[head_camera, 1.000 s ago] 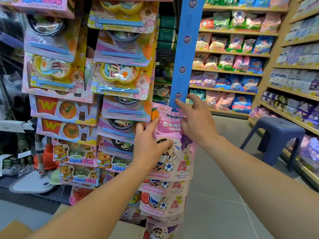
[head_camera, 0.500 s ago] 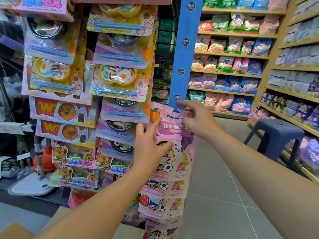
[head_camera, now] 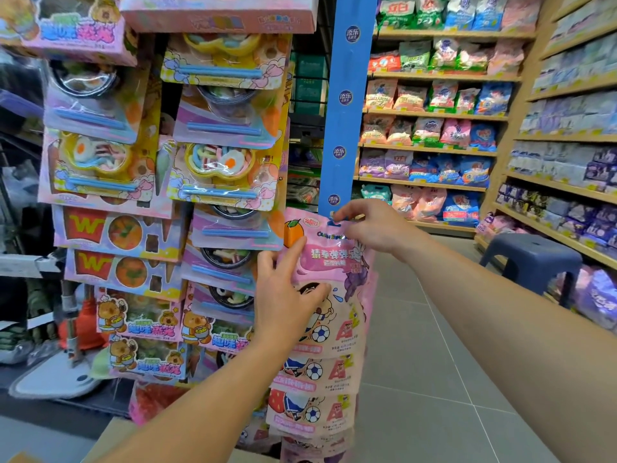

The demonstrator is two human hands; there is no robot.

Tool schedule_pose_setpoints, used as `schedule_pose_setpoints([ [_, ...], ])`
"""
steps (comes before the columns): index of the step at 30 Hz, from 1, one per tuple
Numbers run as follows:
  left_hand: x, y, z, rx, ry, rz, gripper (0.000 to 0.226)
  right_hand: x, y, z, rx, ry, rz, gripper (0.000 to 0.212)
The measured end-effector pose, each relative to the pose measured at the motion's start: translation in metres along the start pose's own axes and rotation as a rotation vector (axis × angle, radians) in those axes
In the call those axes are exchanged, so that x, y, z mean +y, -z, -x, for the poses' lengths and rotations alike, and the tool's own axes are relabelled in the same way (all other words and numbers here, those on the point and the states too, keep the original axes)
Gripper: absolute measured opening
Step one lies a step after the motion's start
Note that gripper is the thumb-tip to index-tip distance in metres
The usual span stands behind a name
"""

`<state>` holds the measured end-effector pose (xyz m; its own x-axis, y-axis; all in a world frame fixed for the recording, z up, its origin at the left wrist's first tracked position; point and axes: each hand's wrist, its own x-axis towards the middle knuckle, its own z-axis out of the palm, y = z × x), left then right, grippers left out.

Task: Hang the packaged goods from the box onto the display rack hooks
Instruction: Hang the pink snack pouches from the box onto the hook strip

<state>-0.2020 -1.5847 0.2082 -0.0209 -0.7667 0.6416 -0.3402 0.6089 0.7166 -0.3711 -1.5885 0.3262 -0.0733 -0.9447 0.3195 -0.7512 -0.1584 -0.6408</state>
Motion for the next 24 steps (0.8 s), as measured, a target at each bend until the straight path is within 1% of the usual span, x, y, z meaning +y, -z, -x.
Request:
schedule_pose_setpoints([
  [2, 0.001, 0.001, 0.0, 0.013, 0.004, 0.004, 0.081, 0.0, 0.002, 0.001, -0.02, 0.022, 0.071, 0.028],
  [4, 0.002, 0.001, 0.0, 0.031, 0.02, 0.012, 0.08, 0.001, 0.002, 0.003, -0.048, 0.048, 0.152, 0.045],
  [6, 0.002, 0.002, -0.002, 0.057, 0.043, 0.03, 0.079, 0.003, 0.003, 0.003, -0.044, 0.079, 0.218, 0.051],
  [9, 0.005, 0.004, -0.003, 0.069, 0.068, 0.069, 0.078, 0.006, 0.003, 0.003, -0.011, 0.112, 0.269, 0.049],
  [12, 0.007, 0.002, -0.007, 0.052, 0.085, 0.08, 0.078, 0.009, 0.002, 0.004, 0.019, 0.136, 0.286, 0.052],
  [15, 0.01, -0.001, -0.012, 0.033, 0.112, 0.068, 0.078, 0.01, 0.001, 0.002, 0.056, 0.124, 0.302, 0.053],
  [19, 0.013, -0.002, -0.019, -0.009, 0.154, 0.076, 0.081, 0.013, 0.002, 0.0, 0.12, 0.112, 0.271, 0.05],
  [24, 0.016, -0.005, -0.024, -0.043, 0.162, 0.057, 0.081, 0.02, 0.001, 0.001, 0.18, 0.097, 0.262, 0.041],
])
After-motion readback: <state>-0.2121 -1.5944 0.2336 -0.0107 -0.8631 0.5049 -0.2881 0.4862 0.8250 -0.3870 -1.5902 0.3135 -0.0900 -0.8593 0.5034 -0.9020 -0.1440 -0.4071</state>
